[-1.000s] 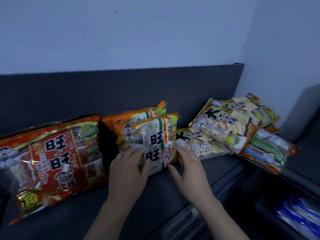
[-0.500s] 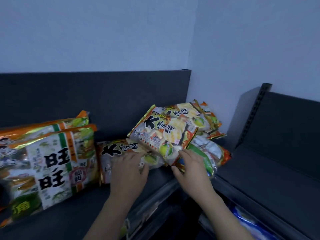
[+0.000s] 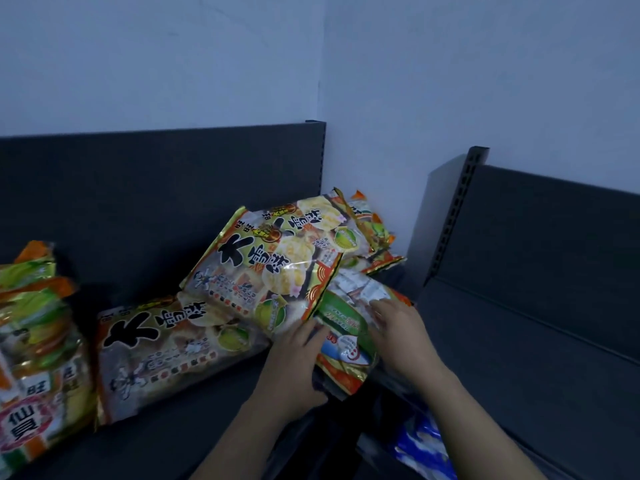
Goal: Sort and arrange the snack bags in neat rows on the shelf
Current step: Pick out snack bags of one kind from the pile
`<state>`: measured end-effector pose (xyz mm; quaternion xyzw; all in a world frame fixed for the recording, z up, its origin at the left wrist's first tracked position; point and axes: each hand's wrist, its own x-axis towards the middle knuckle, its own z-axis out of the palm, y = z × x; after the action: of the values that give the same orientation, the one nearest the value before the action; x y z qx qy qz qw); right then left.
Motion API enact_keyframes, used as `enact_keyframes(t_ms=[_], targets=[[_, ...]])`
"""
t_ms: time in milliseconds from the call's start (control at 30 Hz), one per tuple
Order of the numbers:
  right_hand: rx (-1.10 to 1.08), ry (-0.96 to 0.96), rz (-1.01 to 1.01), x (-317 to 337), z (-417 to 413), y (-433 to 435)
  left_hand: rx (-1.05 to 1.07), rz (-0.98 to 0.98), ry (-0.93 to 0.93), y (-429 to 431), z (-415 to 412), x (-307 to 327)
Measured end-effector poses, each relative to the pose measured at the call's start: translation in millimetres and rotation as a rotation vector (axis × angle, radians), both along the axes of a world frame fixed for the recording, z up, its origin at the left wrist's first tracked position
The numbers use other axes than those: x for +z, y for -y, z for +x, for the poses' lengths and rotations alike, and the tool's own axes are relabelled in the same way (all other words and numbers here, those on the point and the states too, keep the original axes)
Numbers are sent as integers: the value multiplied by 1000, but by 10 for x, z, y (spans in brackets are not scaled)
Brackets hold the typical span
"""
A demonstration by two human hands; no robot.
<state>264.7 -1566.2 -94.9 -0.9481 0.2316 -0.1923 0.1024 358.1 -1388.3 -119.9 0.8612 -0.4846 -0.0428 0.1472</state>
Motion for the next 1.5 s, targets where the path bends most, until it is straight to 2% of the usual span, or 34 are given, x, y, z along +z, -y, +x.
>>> enact_keyframes(t_ms=[100,233,367,500,567,667,800,900,1033,1100,1167,1333,1500], targets=[[21,30,16,-40,-6,125,-40,70,26,149,29,-96],[69,39,117,-60,-43,247,-5,-23,57,326,69,-82],[150,155,226,126,-59,410,151,-293,-112,468,103,82],[296,126,362,318,-76,699,255,-559,-116,707,173,353],[329,104,282,429,-40,829,264,-656,-148,808,219,482],[367,211,141,664,64,953,253,-784,-206,901,195,710],[447,251,119,1000,127,1065,242,-872,-223,903,79,1027],[523,209,84,1180,113,1085,215,-941,-274,903,15,1183],[554,179,21,1442,82,1001,197,-945,-208,883,-48,1352],[568,190,4,1512,75,958,259,-962,-172,837,-48,1416],[566,165,33,1516,75,930,354,-1007,-201,768,-60,1474],[680,184,103,1495,92,845,426,-1041,-202,574,-142,1510],[628,246,72,1584,212,680,481,-1038,-158,206,-247,1540]])
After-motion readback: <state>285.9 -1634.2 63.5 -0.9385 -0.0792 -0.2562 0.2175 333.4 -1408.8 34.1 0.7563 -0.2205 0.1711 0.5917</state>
